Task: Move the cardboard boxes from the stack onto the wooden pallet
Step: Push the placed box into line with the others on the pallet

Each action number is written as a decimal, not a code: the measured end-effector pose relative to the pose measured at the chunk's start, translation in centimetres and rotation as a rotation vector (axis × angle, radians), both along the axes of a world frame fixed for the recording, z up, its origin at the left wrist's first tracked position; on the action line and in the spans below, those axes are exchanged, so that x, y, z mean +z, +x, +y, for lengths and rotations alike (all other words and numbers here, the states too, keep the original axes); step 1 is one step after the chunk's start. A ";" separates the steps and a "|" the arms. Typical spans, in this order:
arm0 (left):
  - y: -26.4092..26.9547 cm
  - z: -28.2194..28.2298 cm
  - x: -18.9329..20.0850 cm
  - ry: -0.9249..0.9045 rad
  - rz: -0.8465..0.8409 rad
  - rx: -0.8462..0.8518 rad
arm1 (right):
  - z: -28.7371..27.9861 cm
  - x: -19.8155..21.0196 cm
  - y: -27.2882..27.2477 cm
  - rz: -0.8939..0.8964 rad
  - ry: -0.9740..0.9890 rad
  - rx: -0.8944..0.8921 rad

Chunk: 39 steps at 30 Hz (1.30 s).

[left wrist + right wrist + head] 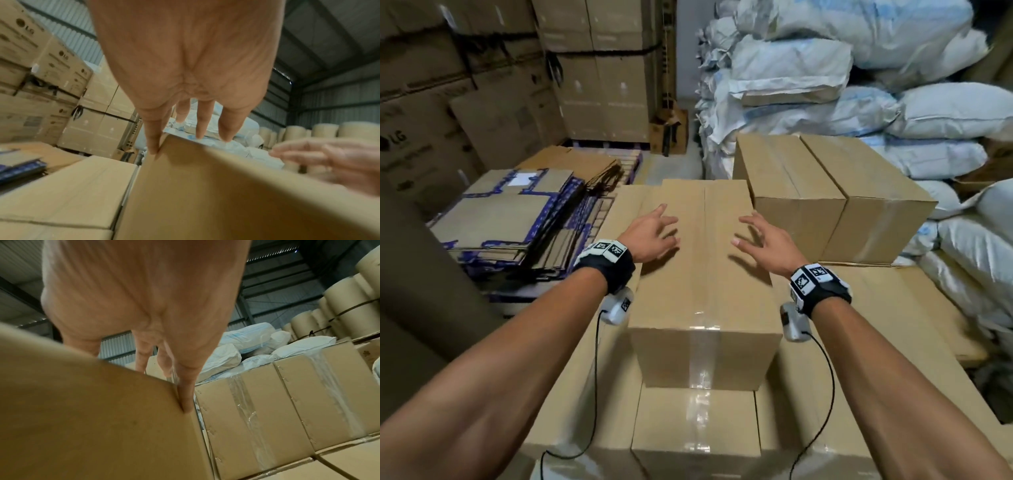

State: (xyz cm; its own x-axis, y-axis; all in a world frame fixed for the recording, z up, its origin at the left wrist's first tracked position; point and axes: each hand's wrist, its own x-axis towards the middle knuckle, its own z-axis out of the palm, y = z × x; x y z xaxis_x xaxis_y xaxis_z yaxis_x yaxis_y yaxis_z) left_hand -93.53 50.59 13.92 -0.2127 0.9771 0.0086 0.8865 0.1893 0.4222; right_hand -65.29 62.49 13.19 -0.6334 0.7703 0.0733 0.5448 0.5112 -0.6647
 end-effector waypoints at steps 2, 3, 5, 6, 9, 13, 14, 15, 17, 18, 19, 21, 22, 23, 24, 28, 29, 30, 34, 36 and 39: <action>-0.3 -0.5 -0.8 -0.047 0.015 -0.010 | -0.8 -0.6 0.6 -0.057 -0.044 0.005; -0.2 -1.1 -1.3 -0.060 0.010 -0.015 | -1.5 -1.0 1.1 -0.091 -0.060 0.015; 0.4 -3.0 -2.2 -0.073 -0.018 -0.023 | -2.9 -1.8 2.3 -0.148 -0.088 0.057; 0.8 -4.0 -2.7 -0.078 -0.032 -0.031 | -3.7 -2.2 2.9 -0.159 -0.112 0.086; 2.5 -7.2 -3.7 -0.067 -0.083 -0.071 | -5.6 -3.3 4.6 -0.146 -0.171 0.167; 4.1 -9.9 -3.8 -0.158 -0.121 -0.143 | -7.1 -3.4 5.6 -0.281 -0.135 0.254; 4.2 -10.3 -3.7 -0.201 -0.117 -0.164 | -7.5 -3.2 5.6 -0.302 -0.099 0.268; 4.2 -10.5 -3.5 -0.239 -0.108 -0.189 | -7.7 -3.1 5.6 -0.308 -0.070 0.274; 3.9 -10.5 -3.3 -0.278 -0.070 -0.234 | -7.8 -2.9 5.5 -0.299 -0.026 0.255; 3.7 -10.2 -3.1 -0.278 -0.052 -0.242 | -7.8 -2.8 5.4 -0.296 -0.007 0.236; 3.4 -9.9 -2.9 -0.266 -0.034 -0.239 | -7.8 -2.6 5.2 -0.293 0.014 0.215; 2.7 -8.8 -2.5 -0.210 0.017 -0.212 | -7.7 -2.0 4.5 -0.279 0.067 0.173; 2.3 -8.1 -2.4 -0.178 0.043 -0.201 | -7.5 -1.8 4.0 -0.274 0.096 0.154; 1.8 -7.4 -2.3 -0.150 0.061 -0.190 | -7.2 -1.7 3.5 -0.273 0.124 0.136; 1.3 -6.6 -2.4 -0.126 0.073 -0.179 | -6.8 -1.6 3.0 -0.272 0.157 0.119; -0.1 -3.1 -3.1 -0.064 0.106 -0.147 | -4.1 -1.8 0.6 -0.342 0.333 0.054; -0.3 -2.1 -3.3 -0.054 0.122 -0.140 | -3.1 -1.9 0.0 -0.386 0.388 0.032; -0.5 -1.1 -3.4 -0.041 0.142 -0.132 | -2.0 -2.2 -0.5 -0.426 0.437 0.009; -1.6 3.1 -4.1 0.008 0.218 -0.086 | 3.9 -3.3 -2.7 -0.537 0.492 -0.090; -2.3 5.1 -4.5 0.006 0.252 -0.072 | 7.1 -3.7 -3.4 -0.580 0.491 -0.121; -3.3 7.8 -4.9 -0.013 0.307 -0.071 | 11.3 -3.9 -3.9 -0.629 0.479 -0.118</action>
